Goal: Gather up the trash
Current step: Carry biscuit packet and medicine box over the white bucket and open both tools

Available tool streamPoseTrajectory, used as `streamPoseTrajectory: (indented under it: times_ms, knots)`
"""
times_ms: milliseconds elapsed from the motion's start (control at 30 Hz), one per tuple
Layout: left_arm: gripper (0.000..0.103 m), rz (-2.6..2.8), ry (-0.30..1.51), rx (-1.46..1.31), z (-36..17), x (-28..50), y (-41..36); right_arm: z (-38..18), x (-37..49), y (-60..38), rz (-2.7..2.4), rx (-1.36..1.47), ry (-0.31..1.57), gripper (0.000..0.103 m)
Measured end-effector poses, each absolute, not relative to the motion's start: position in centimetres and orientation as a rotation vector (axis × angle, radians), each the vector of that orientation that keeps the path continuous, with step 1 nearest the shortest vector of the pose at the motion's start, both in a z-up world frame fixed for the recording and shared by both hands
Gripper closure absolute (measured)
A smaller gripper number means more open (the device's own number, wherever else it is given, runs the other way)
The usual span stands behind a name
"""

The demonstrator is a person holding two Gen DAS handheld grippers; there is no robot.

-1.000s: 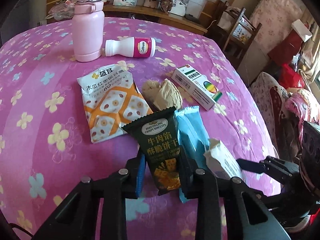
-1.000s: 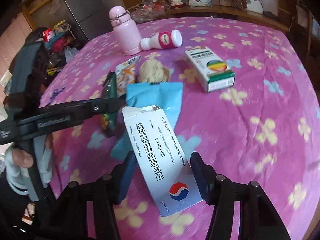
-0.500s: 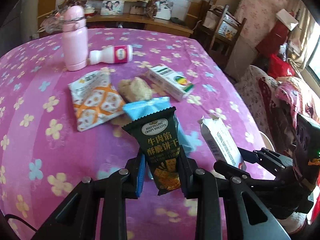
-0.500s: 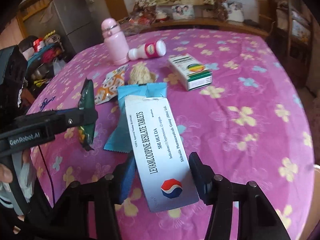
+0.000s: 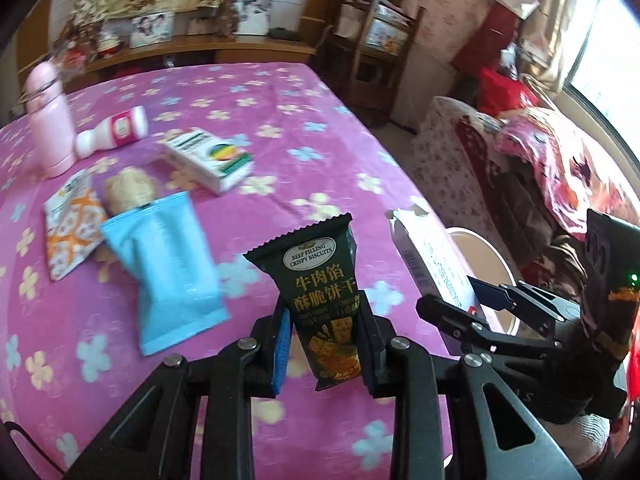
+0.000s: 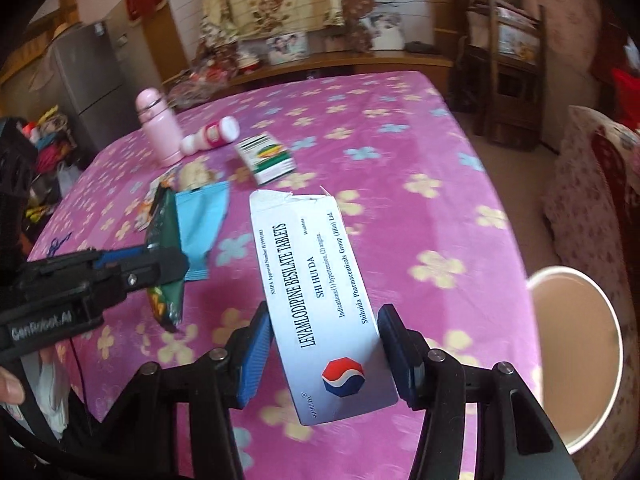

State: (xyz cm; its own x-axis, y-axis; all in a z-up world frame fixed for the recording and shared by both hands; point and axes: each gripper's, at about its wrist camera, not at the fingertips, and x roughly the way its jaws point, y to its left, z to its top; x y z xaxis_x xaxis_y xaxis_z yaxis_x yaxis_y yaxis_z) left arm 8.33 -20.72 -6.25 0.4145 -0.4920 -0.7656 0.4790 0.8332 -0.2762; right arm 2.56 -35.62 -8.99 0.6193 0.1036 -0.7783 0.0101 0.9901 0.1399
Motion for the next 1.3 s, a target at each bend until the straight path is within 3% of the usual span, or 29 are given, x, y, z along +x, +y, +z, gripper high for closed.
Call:
streamPoseTrajectory:
  times_ms: [733,1300]
  knots:
    - [0.073,-0.837,1.007,0.088,-7.0,6.0,-37.3,-10.8,-2.8,-51.5,-0.253,0.303,0.92,0.047]
    - [0.072,-0.924,1.044,0.083,-8.6,5.7,-43.9,-13.0,-4.4,-58.4,-0.402,0.347,0.942,0.047]
